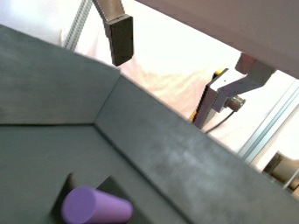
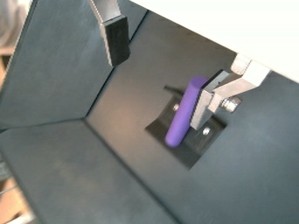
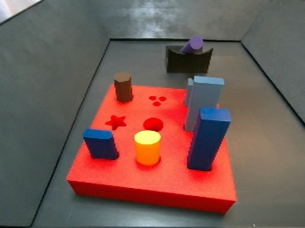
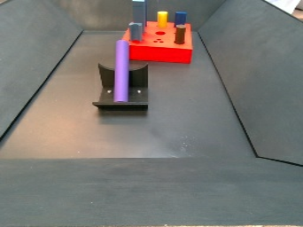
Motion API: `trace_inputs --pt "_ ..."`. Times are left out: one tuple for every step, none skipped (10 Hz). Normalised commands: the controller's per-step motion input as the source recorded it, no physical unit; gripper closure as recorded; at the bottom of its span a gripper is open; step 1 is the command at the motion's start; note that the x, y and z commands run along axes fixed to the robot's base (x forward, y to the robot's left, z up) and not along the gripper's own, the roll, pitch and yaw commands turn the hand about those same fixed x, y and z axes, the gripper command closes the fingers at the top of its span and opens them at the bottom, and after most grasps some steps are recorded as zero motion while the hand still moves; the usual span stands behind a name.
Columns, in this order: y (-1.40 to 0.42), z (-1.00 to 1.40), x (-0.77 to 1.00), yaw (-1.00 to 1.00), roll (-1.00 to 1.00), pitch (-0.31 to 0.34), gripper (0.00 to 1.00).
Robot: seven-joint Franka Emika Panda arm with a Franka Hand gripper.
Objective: Pick up the round object. Move up. Place the round object on the fixture. Regrasp the round object. Move to above the board. Insert the round object.
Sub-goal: Regrasp the round object.
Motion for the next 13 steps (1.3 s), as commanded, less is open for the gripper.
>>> trace_inputs --pt "-0.05 -0.01 0.1 0.21 0.46 0.142 0.0" --pt "-0.04 0.0 0.1 0.22 0.27 0.101 0.0" --pt "-0.04 0.0 0.09 0.22 0.2 0.061 0.0" --pt "-0.04 0.0 0.08 0.22 0.19 0.042 0.0" --pt "0.04 -1.0 0.03 0.12 0.08 -0.015 0.0" --pt "0.04 -1.0 0.03 0.1 0.08 -0.026 0.0" --pt "0.04 -1.0 0.04 0.08 0.07 -0.067 0.0" --pt "0.04 -1.0 0.05 0.07 0.06 -0.081 0.0" --pt "0.04 -1.0 0.05 0.05 0.05 -0.099 0.0" --pt "0.04 -1.0 0.05 0.02 0.06 -0.107 0.0" --pt "0.03 -1.0 0.06 0.0 0.06 -0.106 0.0" --pt "0.03 -1.0 0.06 -0.01 0.06 -0.104 0.0" --pt "0.03 -1.0 0.06 -0.03 0.06 -0.084 0.0"
